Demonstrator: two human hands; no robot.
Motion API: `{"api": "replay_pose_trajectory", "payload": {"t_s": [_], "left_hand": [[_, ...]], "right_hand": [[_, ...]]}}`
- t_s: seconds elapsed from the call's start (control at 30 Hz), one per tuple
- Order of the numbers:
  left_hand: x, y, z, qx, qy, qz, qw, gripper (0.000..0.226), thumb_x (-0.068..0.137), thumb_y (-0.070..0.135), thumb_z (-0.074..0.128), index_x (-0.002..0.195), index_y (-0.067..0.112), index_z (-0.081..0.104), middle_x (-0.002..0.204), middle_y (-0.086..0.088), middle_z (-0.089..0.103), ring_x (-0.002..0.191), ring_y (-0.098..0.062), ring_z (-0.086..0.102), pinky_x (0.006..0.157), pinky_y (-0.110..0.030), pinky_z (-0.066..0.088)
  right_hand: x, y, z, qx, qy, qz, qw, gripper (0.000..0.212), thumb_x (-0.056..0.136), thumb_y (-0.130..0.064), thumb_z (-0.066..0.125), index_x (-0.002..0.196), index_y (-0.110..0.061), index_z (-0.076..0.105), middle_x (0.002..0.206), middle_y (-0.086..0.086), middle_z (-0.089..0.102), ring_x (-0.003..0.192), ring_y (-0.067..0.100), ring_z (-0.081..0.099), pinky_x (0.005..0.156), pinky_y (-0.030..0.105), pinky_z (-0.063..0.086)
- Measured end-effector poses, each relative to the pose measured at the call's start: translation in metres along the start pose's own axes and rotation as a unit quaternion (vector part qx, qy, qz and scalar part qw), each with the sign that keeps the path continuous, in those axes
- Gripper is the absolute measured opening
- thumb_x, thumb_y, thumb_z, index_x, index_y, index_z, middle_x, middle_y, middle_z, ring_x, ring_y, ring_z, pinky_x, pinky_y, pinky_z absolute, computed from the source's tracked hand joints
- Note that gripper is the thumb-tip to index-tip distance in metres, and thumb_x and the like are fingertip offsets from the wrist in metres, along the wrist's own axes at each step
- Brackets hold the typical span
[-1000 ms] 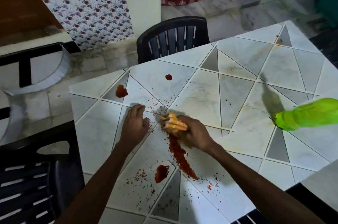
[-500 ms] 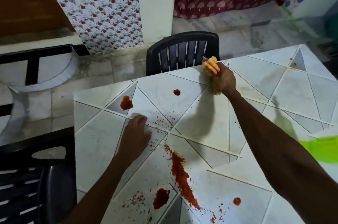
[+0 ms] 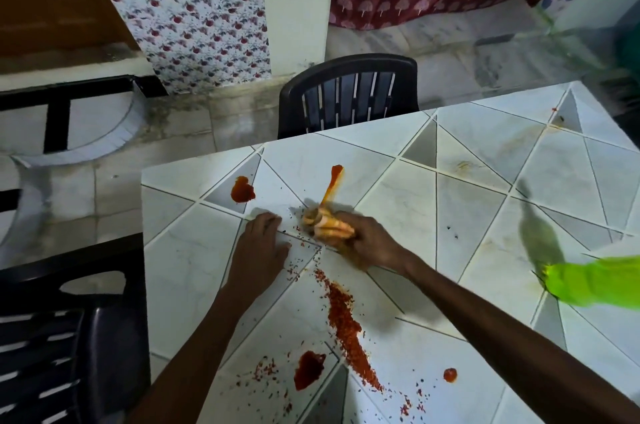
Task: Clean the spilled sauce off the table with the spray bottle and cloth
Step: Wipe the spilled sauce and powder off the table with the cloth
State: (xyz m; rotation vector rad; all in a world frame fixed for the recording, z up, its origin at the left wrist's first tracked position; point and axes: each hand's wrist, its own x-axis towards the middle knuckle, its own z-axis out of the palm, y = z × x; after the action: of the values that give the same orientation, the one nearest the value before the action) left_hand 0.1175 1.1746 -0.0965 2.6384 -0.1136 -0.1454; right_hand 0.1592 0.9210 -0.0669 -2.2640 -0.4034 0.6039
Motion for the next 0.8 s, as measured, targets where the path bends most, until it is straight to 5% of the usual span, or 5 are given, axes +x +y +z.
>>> {"api": "replay_pose_trajectory", "payload": {"t_s": [0.23, 0.4, 0.5, 0.8], "left_hand": [[-0.012, -0.005, -0.008, -0.046, 0.026, 0.0, 0.999, 0.046, 0.092, 0.022, 0.066, 0.133, 0.002, 0.054, 0.136, -0.016, 0.055, 0.126, -0.031, 0.049, 0.107, -0.041, 0.042], [-0.026, -0.023, -0.013, -0.061, 0.044, -0.054, 0.996, 0.046, 0.096, 0.03, 0.06, 0.134, 0.007, 0.053, 0.138, -0.013, 0.053, 0.129, -0.027, 0.047, 0.109, -0.029, 0.028], [-0.033, -0.034, -0.02, -0.051, 0.055, -0.08, 0.994, 0.049, 0.093, 0.029, 0.064, 0.134, 0.005, 0.052, 0.137, -0.014, 0.053, 0.127, -0.03, 0.048, 0.109, -0.035, 0.034], [-0.046, -0.052, -0.031, -0.039, 0.043, -0.128, 0.99, 0.06, 0.094, 0.034, 0.062, 0.143, 0.006, 0.042, 0.148, -0.013, 0.043, 0.136, -0.03, 0.041, 0.116, -0.045, 0.032]], "right_hand": [[-0.035, -0.016, 0.018, 0.0, -0.008, -0.045, 0.999, 0.04, 0.081, -0.016, 0.053, 0.119, -0.025, 0.066, 0.112, -0.013, 0.067, 0.1, 0.01, 0.063, 0.084, 0.027, 0.052], [0.008, -0.032, -0.037, 0.008, 0.068, 0.004, 0.998, 0.052, 0.081, 0.007, 0.052, 0.125, -0.018, 0.064, 0.112, 0.003, 0.07, 0.103, 0.024, 0.066, 0.088, 0.031, 0.051], [0.054, -0.054, -0.069, -0.022, 0.088, -0.024, 0.996, 0.053, 0.072, -0.002, 0.044, 0.116, -0.023, 0.065, 0.107, 0.0, 0.068, 0.102, 0.023, 0.063, 0.088, 0.033, 0.05], [0.145, -0.081, -0.047, -0.152, 0.017, -0.004, 0.988, 0.041, 0.092, -0.016, 0.062, 0.132, -0.018, 0.06, 0.127, 0.014, 0.067, 0.116, 0.037, 0.061, 0.095, 0.041, 0.049]]}}
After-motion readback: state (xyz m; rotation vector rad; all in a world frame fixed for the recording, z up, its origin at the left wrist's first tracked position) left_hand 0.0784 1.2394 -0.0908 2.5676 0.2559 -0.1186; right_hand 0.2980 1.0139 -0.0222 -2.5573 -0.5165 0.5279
